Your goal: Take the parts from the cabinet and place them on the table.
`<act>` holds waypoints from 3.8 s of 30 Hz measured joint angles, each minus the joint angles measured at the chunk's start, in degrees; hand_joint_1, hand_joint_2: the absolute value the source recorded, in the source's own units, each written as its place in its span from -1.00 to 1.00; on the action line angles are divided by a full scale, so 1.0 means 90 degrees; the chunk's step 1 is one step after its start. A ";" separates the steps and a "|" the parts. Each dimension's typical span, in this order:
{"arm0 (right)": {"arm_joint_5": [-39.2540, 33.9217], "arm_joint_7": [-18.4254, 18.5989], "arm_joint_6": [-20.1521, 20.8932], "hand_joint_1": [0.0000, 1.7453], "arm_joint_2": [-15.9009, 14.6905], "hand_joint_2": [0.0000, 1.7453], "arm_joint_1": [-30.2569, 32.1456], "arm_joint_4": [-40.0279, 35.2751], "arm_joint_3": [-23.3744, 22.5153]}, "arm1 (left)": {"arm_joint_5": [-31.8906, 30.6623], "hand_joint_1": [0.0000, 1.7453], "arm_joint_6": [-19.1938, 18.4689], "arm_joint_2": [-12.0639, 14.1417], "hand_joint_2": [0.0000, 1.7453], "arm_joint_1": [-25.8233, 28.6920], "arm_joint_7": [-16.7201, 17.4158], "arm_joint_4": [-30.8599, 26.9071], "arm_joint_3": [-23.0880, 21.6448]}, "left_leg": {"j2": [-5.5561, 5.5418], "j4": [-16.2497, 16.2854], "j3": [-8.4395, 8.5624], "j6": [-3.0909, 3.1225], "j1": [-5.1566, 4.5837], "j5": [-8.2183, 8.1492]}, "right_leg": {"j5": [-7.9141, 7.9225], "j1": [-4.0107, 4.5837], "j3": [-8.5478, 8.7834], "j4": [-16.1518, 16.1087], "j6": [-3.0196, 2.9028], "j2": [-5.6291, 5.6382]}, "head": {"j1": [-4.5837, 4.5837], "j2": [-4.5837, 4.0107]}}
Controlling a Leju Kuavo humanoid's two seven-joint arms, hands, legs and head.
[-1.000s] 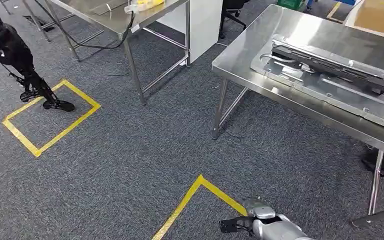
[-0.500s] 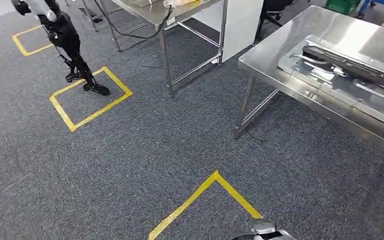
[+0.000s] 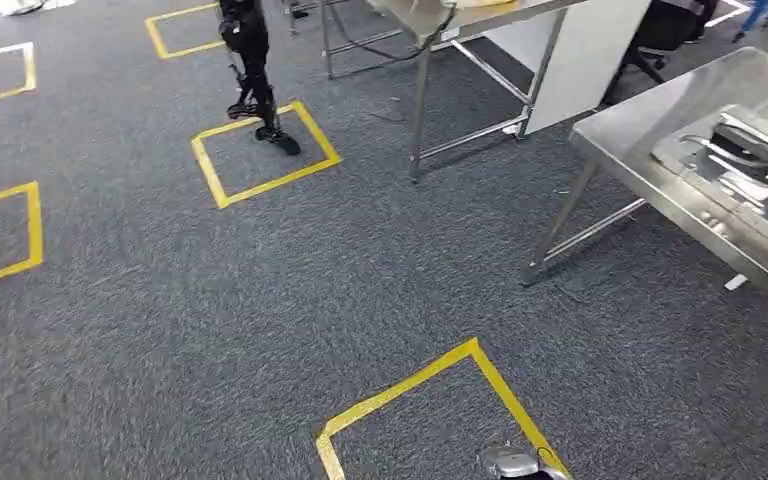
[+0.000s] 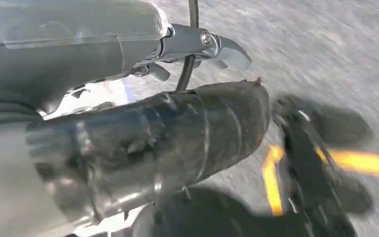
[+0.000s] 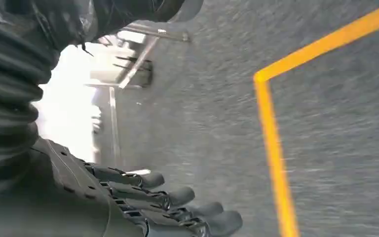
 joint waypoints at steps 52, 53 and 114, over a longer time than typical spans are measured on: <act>0.0102 -0.0284 0.0017 -1.00 -0.0017 -1.00 0.0110 0.0000 -0.0682 | 0.0024 -1.00 0.0279 0.0090 -1.00 0.0019 -0.0597 -0.0170 -0.0277 | 0.0265 0.0436 -0.0531 -0.0578 0.0240 0.0177 | 0.0565 0.0002 0.1061 -0.1365 -0.0200 -0.0484 | -0.0005 0.0000; 0.0102 -0.0284 0.0019 -1.00 -0.0029 -1.00 0.0108 0.0002 -0.0697 | 0.0024 -1.00 0.0279 0.0085 -1.00 -0.0005 -0.0597 -0.0190 -0.0277 | 0.0355 0.0405 -0.0504 -0.0539 0.0169 0.0101 | 0.0522 0.0041 0.1054 -0.1336 -0.0141 -0.0539 | -0.0007 0.0000; 0.0175 -0.0333 0.0017 -1.00 0.0017 -1.00 0.0227 0.0027 -0.1047 | 0.0039 -1.00 0.0474 0.0158 -1.00 0.0067 -0.0619 -0.0328 -0.0311 | 0.0124 0.0734 -0.0995 -0.0534 0.0189 -0.0211 | 0.0225 0.0132 0.1719 -0.1557 -0.0373 -0.0015 | 0.0024 0.0000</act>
